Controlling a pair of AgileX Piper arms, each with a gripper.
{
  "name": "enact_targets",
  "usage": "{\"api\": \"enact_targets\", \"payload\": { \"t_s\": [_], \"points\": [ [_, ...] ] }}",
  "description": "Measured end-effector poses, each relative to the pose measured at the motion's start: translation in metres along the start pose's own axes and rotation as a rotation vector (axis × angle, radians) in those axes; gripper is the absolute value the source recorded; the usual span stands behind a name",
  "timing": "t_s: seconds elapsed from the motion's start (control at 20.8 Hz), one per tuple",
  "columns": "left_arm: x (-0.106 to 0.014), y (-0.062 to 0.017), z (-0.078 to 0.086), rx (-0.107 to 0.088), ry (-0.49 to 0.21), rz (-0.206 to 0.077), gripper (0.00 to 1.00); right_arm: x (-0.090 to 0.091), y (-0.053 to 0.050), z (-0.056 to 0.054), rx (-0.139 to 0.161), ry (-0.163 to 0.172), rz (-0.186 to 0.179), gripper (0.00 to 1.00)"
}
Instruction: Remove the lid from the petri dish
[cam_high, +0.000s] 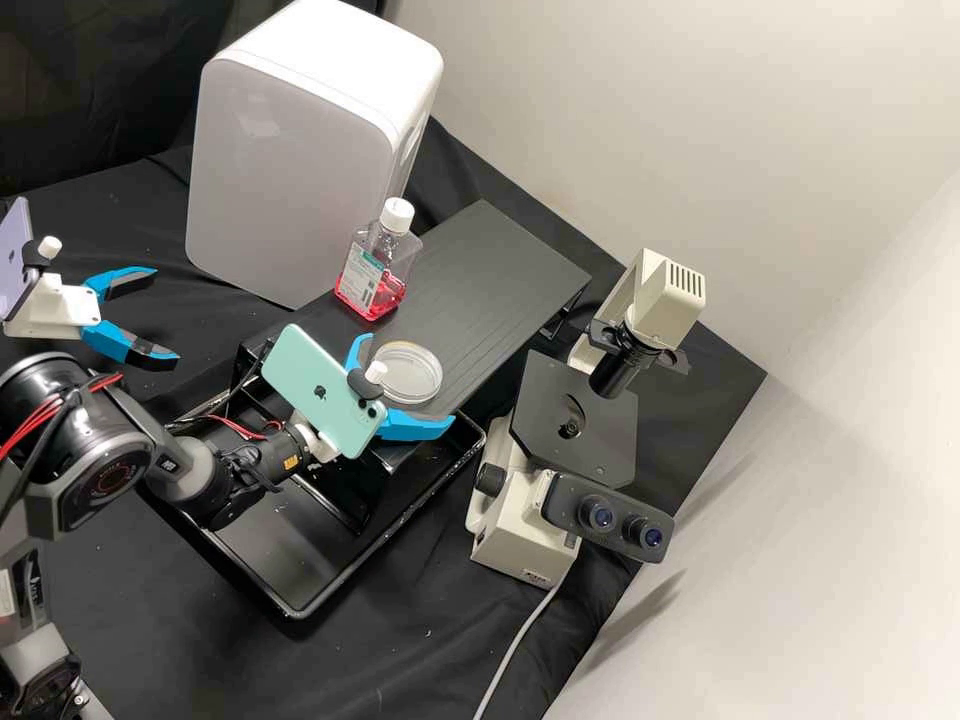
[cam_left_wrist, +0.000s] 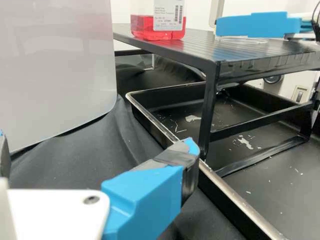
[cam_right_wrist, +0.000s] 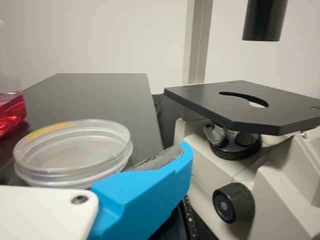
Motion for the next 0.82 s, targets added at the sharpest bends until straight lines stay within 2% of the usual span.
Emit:
{"api": "enact_targets", "payload": {
  "t_s": [0.14,0.38,0.82],
  "points": [
    [0.0000,-0.0001,0.0003,0.001,-0.004,-0.001,1.00,0.0046,-0.0013,-0.0013,-0.006,0.006,-0.001,1.00],
    [0.0005,-0.0017,0.0013,0.009,-0.016,-0.009,1.00,0.0073,-0.0034,-0.0049,-0.034,0.020,-0.006,1.00],
    [0.0008,-0.0029,0.0010,0.011,-0.015,-0.014,1.00,0.0090,-0.0026,-0.0080,-0.032,0.025,0.006,1.00]
  ]
}}
